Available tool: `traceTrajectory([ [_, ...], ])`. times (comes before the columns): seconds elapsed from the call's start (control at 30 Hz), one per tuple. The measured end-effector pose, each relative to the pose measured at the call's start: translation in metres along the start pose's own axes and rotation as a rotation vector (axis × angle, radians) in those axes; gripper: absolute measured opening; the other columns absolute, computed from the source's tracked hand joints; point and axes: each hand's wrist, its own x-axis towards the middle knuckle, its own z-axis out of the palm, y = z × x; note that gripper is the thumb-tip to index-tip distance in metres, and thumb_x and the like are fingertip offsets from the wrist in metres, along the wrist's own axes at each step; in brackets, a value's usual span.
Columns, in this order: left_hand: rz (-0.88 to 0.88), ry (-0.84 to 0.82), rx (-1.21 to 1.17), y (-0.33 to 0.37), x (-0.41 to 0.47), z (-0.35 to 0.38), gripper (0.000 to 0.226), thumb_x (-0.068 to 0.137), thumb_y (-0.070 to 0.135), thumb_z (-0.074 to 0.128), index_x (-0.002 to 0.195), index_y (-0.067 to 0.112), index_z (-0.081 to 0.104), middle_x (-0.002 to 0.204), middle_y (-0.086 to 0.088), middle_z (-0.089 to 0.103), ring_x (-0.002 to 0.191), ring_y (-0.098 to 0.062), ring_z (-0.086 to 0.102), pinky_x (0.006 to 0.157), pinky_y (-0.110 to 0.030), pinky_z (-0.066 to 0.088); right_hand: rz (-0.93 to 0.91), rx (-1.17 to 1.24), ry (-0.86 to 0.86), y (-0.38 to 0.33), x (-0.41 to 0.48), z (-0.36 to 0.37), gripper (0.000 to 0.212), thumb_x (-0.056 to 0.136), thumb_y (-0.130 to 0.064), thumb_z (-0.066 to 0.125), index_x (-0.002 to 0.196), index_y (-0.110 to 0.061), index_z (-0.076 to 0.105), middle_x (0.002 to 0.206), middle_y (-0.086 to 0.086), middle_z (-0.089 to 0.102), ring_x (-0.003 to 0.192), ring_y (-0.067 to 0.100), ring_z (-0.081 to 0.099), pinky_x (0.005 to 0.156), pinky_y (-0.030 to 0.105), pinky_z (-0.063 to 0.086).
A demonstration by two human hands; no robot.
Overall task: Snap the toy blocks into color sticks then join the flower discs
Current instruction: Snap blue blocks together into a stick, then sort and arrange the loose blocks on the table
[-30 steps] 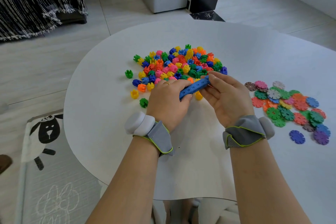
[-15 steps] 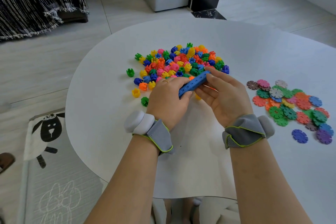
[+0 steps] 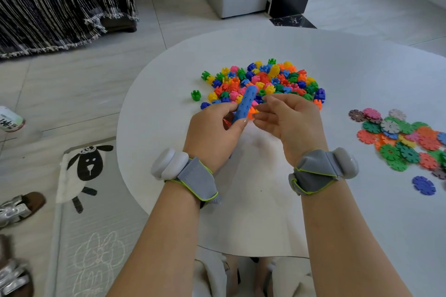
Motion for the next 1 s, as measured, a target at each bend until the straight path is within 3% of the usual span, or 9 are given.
traceTrajectory([
  [0.13,-0.053,0.067,0.018,-0.015,-0.001,-0.019,0.028,0.084,0.025,0.066,0.111,0.018,0.066,0.088,0.003,0.061,0.071,-0.013,0.049,0.076,-0.027,0.044,-0.073,-0.176,-0.041,0.004,-0.003,0.018,0.016,0.094,-0.004,0.049,0.096,-0.007,0.065,0.077,0.009,0.067,0.052,0.012,0.057,0.051,0.023,0.051],
  [0.23,-0.112,0.120,0.053,-0.031,-0.002,-0.032,0.023,0.084,0.024,0.066,0.106,0.019,0.067,0.084,0.005,0.059,0.068,-0.013,0.048,0.077,-0.029,0.044,-0.175,-0.344,-0.049,0.009,-0.005,0.033,0.016,0.092,-0.006,0.051,0.091,-0.014,0.065,0.074,0.001,0.067,0.049,0.009,0.055,0.050,0.025,0.049],
  [0.43,-0.183,0.144,0.110,-0.057,-0.003,-0.045,0.022,0.085,0.025,0.064,0.104,0.015,0.066,0.088,0.000,0.060,0.072,-0.017,0.049,0.077,-0.030,0.043,-0.341,-0.596,-0.048,0.020,-0.006,0.055,0.016,0.088,-0.009,0.057,0.096,-0.017,0.069,0.083,-0.003,0.068,0.071,0.014,0.059,0.075,0.034,0.053],
  [0.6,-0.257,0.185,0.137,-0.070,0.000,-0.046,0.025,0.087,0.027,0.061,0.108,0.015,0.063,0.095,-0.003,0.061,0.083,-0.019,0.053,0.072,-0.024,0.037,-0.385,-0.731,-0.066,0.026,-0.006,0.062,0.017,0.087,-0.011,0.059,0.100,-0.017,0.069,0.089,-0.007,0.063,0.081,0.009,0.054,0.071,0.018,0.038],
  [0.73,-0.276,0.153,0.218,-0.077,0.005,-0.043,0.025,0.088,0.029,0.058,0.108,0.015,0.061,0.102,-0.005,0.060,0.086,-0.015,0.048,0.066,-0.020,0.026,-0.373,-0.855,-0.101,0.029,-0.004,0.061,0.012,0.087,-0.019,0.064,0.098,-0.019,0.070,0.098,-0.002,0.066,0.085,0.009,0.054,0.070,0.018,0.036],
  [0.9,-0.256,0.120,0.226,-0.075,0.007,-0.042,0.035,0.089,0.035,0.058,0.116,0.013,0.058,0.115,-0.005,0.049,0.094,-0.019,0.053,0.074,-0.021,0.033,-0.392,-0.902,-0.116,0.029,-0.004,0.061,0.015,0.086,-0.025,0.066,0.100,-0.019,0.069,0.097,-0.001,0.066,0.084,0.010,0.056,0.065,0.018,0.037],
  [1.0,-0.253,0.135,0.206,-0.073,0.005,-0.040,0.041,0.087,0.036,0.060,0.121,0.013,0.057,0.120,-0.005,0.043,0.103,-0.021,0.051,0.078,-0.021,0.036,-0.397,-0.906,-0.137,0.027,-0.007,0.062,0.028,0.080,-0.038,0.072,0.102,-0.021,0.068,0.094,-0.003,0.061,0.084,0.010,0.055,0.062,0.015,0.035],
])
